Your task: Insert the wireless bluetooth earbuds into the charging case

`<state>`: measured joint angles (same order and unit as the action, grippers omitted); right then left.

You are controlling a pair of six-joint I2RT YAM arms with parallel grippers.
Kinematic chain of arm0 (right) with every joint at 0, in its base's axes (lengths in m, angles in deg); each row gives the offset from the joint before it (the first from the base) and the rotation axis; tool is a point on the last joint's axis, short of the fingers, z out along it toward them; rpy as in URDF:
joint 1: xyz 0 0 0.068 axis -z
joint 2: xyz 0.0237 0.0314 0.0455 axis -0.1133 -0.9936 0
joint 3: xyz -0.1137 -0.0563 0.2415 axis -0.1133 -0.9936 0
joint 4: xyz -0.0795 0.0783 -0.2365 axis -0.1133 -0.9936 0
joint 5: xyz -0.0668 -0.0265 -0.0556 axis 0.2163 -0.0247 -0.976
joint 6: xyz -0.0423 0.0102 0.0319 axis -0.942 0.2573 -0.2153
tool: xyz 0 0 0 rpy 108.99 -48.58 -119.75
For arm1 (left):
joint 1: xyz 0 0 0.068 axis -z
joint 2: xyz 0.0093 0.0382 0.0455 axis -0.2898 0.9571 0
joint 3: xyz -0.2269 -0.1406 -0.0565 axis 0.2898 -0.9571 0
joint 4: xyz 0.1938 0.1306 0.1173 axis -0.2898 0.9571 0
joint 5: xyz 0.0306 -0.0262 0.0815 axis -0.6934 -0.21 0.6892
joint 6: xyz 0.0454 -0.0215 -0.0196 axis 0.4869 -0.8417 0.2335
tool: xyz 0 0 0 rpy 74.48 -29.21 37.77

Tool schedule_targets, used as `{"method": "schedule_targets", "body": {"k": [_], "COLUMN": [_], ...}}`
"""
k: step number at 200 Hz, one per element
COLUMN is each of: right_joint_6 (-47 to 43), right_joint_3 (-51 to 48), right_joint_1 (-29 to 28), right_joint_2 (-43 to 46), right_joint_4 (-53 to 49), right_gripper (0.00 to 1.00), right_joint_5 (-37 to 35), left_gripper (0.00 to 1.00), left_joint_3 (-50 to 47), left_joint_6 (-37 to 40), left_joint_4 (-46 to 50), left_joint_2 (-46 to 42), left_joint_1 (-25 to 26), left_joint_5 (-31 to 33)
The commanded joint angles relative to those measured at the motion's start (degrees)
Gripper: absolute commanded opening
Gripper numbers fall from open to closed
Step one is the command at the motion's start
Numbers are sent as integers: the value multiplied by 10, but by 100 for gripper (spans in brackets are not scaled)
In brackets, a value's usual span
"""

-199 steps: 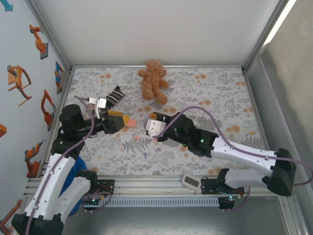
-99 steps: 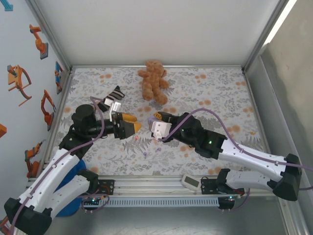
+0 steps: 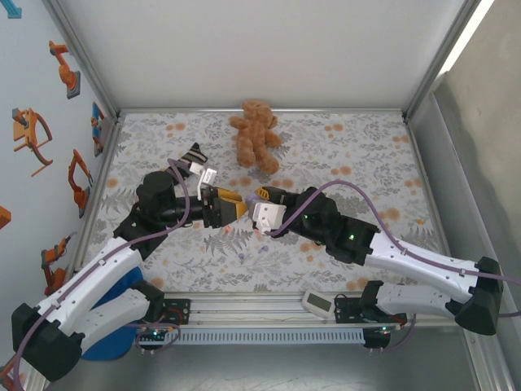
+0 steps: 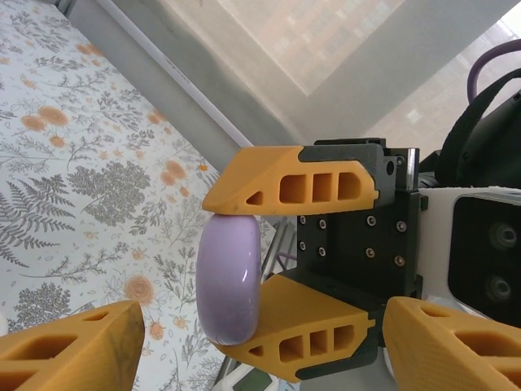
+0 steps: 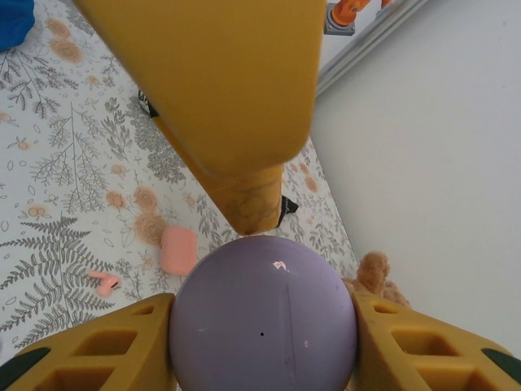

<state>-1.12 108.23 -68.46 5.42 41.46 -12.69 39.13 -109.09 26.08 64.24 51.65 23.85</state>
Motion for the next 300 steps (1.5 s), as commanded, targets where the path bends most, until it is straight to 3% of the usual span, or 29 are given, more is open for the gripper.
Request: {"method": "schedule_targets", "body": {"k": [1, 71, 243, 268, 300], "right_joint_6": [4, 8, 16, 25, 49], "right_joint_3": [25, 24, 26, 28, 30], "right_joint_1": [2, 2, 2, 2, 5], "right_joint_2": [11, 7, 5, 6, 13], "right_joint_4": [24, 33, 25, 21, 6], "right_gripper": [46, 46, 48, 56, 80], "right_joint_5": [-2, -9, -11, -15, -18], "left_gripper": [74, 54, 22, 18, 9], "left_joint_3": [-6, -17, -19, -20, -26], "left_joint_6": [-2, -7, -3, 1, 20], "left_joint_4": [-34, -74, -83, -83, -80], "left_joint_2": [8, 35, 57, 53, 37], "left_joint_1": [8, 24, 38, 39, 39], "left_joint_5": [2, 3, 14, 23, 58]}}
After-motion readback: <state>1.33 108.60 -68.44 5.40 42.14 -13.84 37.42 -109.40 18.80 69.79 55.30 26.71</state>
